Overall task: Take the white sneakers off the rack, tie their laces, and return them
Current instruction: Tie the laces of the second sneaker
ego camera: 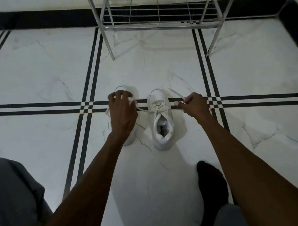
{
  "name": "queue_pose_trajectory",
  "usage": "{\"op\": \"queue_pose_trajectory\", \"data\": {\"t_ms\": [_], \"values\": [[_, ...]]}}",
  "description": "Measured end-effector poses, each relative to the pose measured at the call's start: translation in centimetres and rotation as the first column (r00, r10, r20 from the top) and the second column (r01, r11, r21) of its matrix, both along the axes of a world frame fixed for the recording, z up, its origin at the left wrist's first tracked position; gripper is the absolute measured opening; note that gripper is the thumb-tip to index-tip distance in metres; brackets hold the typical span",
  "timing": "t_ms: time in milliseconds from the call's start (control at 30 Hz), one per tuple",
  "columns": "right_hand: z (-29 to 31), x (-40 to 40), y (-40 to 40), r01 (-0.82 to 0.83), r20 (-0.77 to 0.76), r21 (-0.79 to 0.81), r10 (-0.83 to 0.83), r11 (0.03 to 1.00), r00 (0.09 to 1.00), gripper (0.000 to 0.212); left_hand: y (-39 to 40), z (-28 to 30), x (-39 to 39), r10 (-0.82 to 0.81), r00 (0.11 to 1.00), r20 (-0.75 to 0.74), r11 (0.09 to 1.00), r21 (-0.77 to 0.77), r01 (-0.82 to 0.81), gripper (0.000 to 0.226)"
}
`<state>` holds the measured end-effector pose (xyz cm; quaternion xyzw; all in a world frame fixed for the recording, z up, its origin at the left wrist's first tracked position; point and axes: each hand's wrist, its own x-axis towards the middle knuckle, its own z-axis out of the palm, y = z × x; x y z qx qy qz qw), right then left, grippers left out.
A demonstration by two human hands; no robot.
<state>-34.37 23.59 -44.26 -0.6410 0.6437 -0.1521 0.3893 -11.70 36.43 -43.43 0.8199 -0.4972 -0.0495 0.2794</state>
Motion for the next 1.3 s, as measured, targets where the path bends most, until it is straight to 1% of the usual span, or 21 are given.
{"op": "queue_pose_trajectory", "data": {"t_ms": [33, 100, 133, 167, 233, 300, 367, 400, 433, 500, 567, 600, 667, 767, 833, 900, 967, 1033, 1133, 1233, 1300], "values": [[0.2, 0.3, 0.1, -0.097, 0.034, -0.018, 0.098, 0.995, 0.995, 0.036, -0.4, -0.1, -0.8, -0.105, 0.994, -0.039, 0.994, 0.012, 0.105, 0.024], [0.6, 0.9, 0.6, -0.319, 0.062, 0.003, 0.318, 0.948, 0.946, 0.032, -1.1, -0.7, -2.3, -0.276, 0.954, -0.117, 0.957, 0.062, 0.285, 0.027], [0.6, 1.2, 0.9, -0.391, 0.056, 0.013, 0.389, 0.920, 0.919, 0.030, -1.2, -1.1, -2.9, -0.325, 0.935, -0.141, 0.934, 0.104, 0.340, 0.029], [0.5, 1.4, 1.2, -0.425, 0.037, 0.002, 0.425, 0.905, 0.905, 0.025, -1.2, -1.6, -3.4, -0.345, 0.926, -0.154, 0.918, 0.152, 0.367, 0.030], [-0.1, 1.7, 1.5, -0.410, 0.025, -0.040, 0.411, 0.911, 0.911, 0.014, -1.1, -2.4, -3.9, -0.304, 0.938, -0.166, 0.920, 0.207, 0.334, 0.031], [-0.3, 1.7, 1.6, -0.380, 0.040, -0.051, 0.382, 0.924, 0.923, 0.004, -1.1, -2.9, -3.7, -0.221, 0.955, -0.196, 0.944, 0.203, 0.260, 0.026], [-0.4, 1.5, 1.7, -0.388, 0.021, -0.049, 0.389, 0.920, 0.921, 0.004, -1.0, -2.9, -3.5, -0.178, 0.958, -0.223, 0.957, 0.187, 0.221, 0.019], [-0.4, 1.5, 1.8, -0.398, -0.003, -0.048, 0.399, 0.916, 0.917, 0.005, -1.0, -2.8, -3.5, -0.181, 0.962, -0.204, 0.957, 0.191, 0.220, 0.016], [-0.4, 1.4, 1.7, -0.413, -0.033, -0.048, 0.412, 0.909, 0.911, 0.006, -0.8, -2.6, -3.5, -0.200, 0.970, -0.140, 0.952, 0.208, 0.226, 0.016], [-0.4, 1.0, 1.6, -0.450, -0.103, -0.045, 0.444, 0.892, 0.890, 0.011, -0.5, -2.3, -3.3, -0.259, 0.962, 0.082, 0.937, 0.262, 0.230, 0.016], [-0.6, 0.4, 1.5, -0.482, -0.228, -0.080, 0.455, 0.872, 0.861, 0.020, -0.2, -2.2, -2.7, -0.292, 0.929, 0.226, 0.928, 0.301, 0.218, 0.023], [-1.0, 0.1, 1.6, -0.489, -0.285, -0.107, 0.445, 0.866, 0.849, 0.022, 0.0, -2.3, -2.4, -0.306, 0.915, 0.262, 0.923, 0.319, 0.217, 0.026], [-1.6, -0.1, 2.0, -0.490, -0.332, -0.134, 0.427, 0.861, 0.841, 0.024, 0.3, -2.3, -2.4, -0.313, 0.906, 0.284, 0.914, 0.350, 0.206, 0.027], [-2.1, 0.5, 2.2, -0.534, -0.348, -0.085, 0.478, 0.841, 0.807, 0.026, 0.9, -2.5, -3.1, -0.281, 0.929, 0.240, 0.913, 0.364, 0.182, 0.023], [-2.1, 0.5, 1.8, -0.544, -0.317, -0.047, 0.504, 0.838, 0.804, 0.022, 0.9, -3.0, -3.3, -0.259, 0.952, 0.164, 0.924, 0.330, 0.194, 0.018], [-1.9, 0.2, 1.6, -0.472, -0.175, -0.034, 0.460, 0.881, 0.871, 0.016, 0.6, -3.0, -3.4, -0.226, 0.972, 0.064, 0.931, 0.306, 0.197, 0.017], [-1.7, 0.0, 1.8, -0.421, -0.022, -0.024, 0.421, 0.907, 0.907, 0.009, 0.1, -2.7, -3.7, -0.209, 0.976, -0.060, 0.940, 0.263, 0.218, 0.033], [-1.6, 0.2, 2.2, -0.403, 0.030, -0.022, 0.403, 0.915, 0.915, 0.008, -0.3, -2.3, -4.3, -0.206, 0.968, -0.142, 0.943, 0.236, 0.236, 0.041], [-1.5, 0.5, 2.4, -0.347, 0.058, -0.006, 0.347, 0.938, 0.936, 0.007, -0.8, -2.4, -4.7, -0.152, 0.981, -0.123, 0.948, 0.261, 0.180, 0.032], [-1.3, 0.3, 2.6, -0.317, 0.050, -0.046, 0.319, 0.947, 0.947, 0.008, -1.1, -2.1, -5.0, -0.081, 0.983, -0.163, 0.959, 0.257, 0.121, 0.026], [-1.0, 0.5, 2.6, -0.315, 0.025, -0.104, 0.319, 0.943, 0.947, 0.010, -1.1, -1.9, -4.9, -0.097, 0.990, -0.103, 0.953, 0.276, 0.122, 0.026]]}}
